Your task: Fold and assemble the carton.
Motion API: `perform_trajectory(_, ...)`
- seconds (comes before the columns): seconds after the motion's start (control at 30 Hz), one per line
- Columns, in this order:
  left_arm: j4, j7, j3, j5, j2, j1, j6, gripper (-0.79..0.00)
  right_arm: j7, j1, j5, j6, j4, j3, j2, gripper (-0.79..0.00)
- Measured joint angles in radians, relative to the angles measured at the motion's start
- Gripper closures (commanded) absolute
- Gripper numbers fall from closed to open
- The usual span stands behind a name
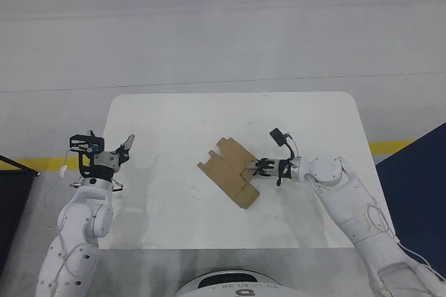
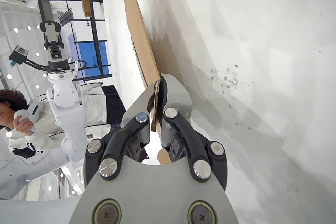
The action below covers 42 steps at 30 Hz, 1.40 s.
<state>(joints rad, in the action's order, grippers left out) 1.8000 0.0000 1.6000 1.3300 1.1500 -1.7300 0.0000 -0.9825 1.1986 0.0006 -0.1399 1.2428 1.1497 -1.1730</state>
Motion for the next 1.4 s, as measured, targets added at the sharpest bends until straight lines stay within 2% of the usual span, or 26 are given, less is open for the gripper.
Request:
perform_trajectory(0.1, 0.0, 0.0, 0.0, 0.0, 0.0, 0.0, 0.0, -0.785, -0.028, 0.006, 0.08, -0.069, 0.001, 0.019, 0.001, 0.0)
perform_trajectory(0.2, 0.0, 0.0, 0.0, 0.0, 0.0, 0.0, 0.0, -0.785, -0.065, 0.031, 0.176, -0.184, 0.027, 0.066, 0.01, 0.0)
perform_trajectory(0.33, 0.0, 0.0, 0.0, 0.0, 0.0, 0.0, 0.0, -0.785, -0.079, 0.103, 0.263, -0.34, 0.121, 0.162, 0.03, 0.0)
perform_trajectory(0.47, 0.0, 0.0, 0.0, 0.0, 0.0, 0.0, 0.0, -0.785, -0.037, 0.189, 0.281, -0.46, 0.228, 0.271, 0.049, 0.0)
perform_trajectory(0.53, 0.0, 0.0, 0.0, 0.0, 0.0, 0.0, 0.0, -0.785, -0.035, 0.224, 0.289, -0.483, 0.256, 0.302, 0.055, 0.0)
perform_trajectory(0.9, 0.0, 0.0, 0.0, 0.0, 0.0, 0.0, 0.0, -0.785, -0.035, 0.219, 0.287, -0.478, 0.25, 0.3, 0.054, 0.0)
perform_trajectory(0.97, 0.0, 0.0, 0.0, 0.0, 0.0, 0.0, 0.0, -0.785, 0.01, 0.209, 0.237, -0.466, 0.22, 0.29, 0.052, 0.0)
perform_trajectory(1.2, 0.0, 0.0, 0.0, 0.0, 0.0, 0.0, 0.0, -0.785, 0.203, 0.151, 0.053, -0.664, 0.23, 0.292, 0.046, 0.0)
perform_trajectory(1.4, 0.0, 0.0, 0.0, 0.0, 0.0, 0.0, 0.0, -0.785, 0.271, 0.126, -0.019, -0.702, 0.235, 0.258, 0.042, 0.0)
